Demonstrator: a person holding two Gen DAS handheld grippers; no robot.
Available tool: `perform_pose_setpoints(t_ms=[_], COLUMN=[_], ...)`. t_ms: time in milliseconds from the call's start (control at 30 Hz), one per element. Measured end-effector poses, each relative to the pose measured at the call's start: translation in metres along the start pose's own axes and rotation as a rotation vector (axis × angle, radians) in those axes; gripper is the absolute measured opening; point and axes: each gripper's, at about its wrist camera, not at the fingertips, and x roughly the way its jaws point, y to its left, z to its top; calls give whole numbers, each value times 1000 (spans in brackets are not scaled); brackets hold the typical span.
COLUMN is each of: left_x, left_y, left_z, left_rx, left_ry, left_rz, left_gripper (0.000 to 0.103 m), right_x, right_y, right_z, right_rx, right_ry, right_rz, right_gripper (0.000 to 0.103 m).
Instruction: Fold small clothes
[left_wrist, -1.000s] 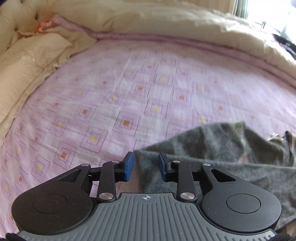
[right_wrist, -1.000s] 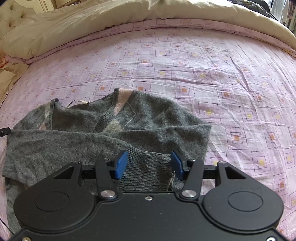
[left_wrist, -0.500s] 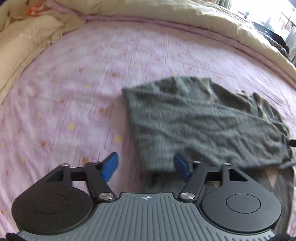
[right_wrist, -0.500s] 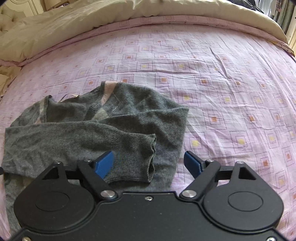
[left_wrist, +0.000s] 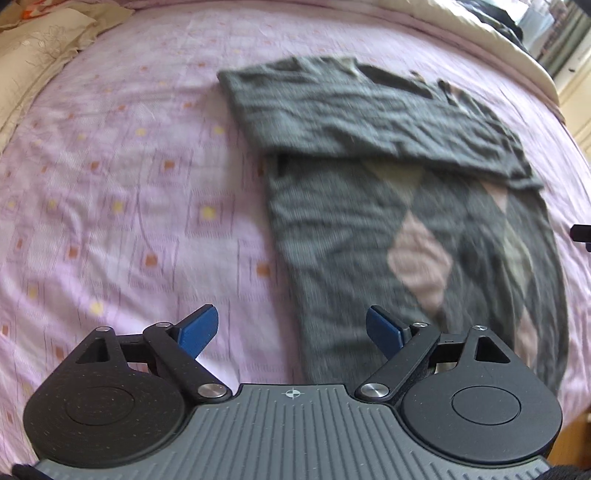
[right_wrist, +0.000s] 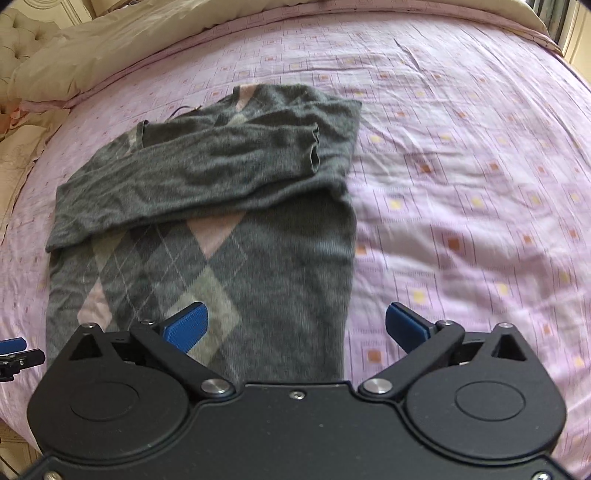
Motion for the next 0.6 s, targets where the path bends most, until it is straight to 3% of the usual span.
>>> perform_pose_setpoints(t_ms=[200,433,600], left_x=[-2,-2,6], left_y=[-7,-25,-40], left_z=[-48,-88,-106], left_rx=[-22,-83,-92], left_ry=[57,59,64], left_rz=[-27,-4,16], left_gripper=[87,87,86], right_x=[-6,-2,5], right_y=[-6,-3,-4], right_z=[-54,-93,-114], right_rx=[6,-103,-152], right_ry=[100,189,222], right_rz=[48,174,211], right_gripper=[103,103,103])
